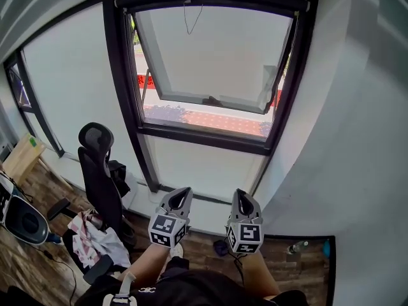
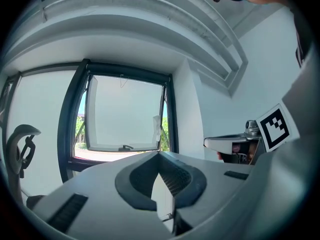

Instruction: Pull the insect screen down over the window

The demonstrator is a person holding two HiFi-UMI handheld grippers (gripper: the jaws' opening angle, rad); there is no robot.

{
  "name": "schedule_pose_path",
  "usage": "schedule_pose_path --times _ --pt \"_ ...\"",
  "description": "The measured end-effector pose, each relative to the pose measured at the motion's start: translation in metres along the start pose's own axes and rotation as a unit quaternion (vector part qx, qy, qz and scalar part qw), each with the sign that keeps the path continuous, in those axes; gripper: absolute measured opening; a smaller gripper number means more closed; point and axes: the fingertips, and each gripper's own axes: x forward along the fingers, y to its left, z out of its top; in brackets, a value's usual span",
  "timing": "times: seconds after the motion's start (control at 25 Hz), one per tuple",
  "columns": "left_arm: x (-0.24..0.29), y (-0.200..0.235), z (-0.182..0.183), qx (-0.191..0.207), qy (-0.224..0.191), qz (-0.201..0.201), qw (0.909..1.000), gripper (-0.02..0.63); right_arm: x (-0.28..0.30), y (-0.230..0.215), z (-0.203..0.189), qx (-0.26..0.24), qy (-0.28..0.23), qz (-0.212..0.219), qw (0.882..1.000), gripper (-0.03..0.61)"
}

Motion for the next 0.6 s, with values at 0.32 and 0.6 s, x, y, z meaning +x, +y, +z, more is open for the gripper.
schedule_pose_path --times 0.32,0.6 --pt "0.052 0.070 0.008 -0.006 -0.010 -0.002 0.9999 0.000 0.086 0.012 0.005 -0.010 0.000 0.001 1.000 0.006" --pt "0.093 0.142 0.023 -0.008 -0.012 0.004 0.9999 0.000 0.166 0.026 0.019 -0.006 -0.008 -0.001 1.000 0.006"
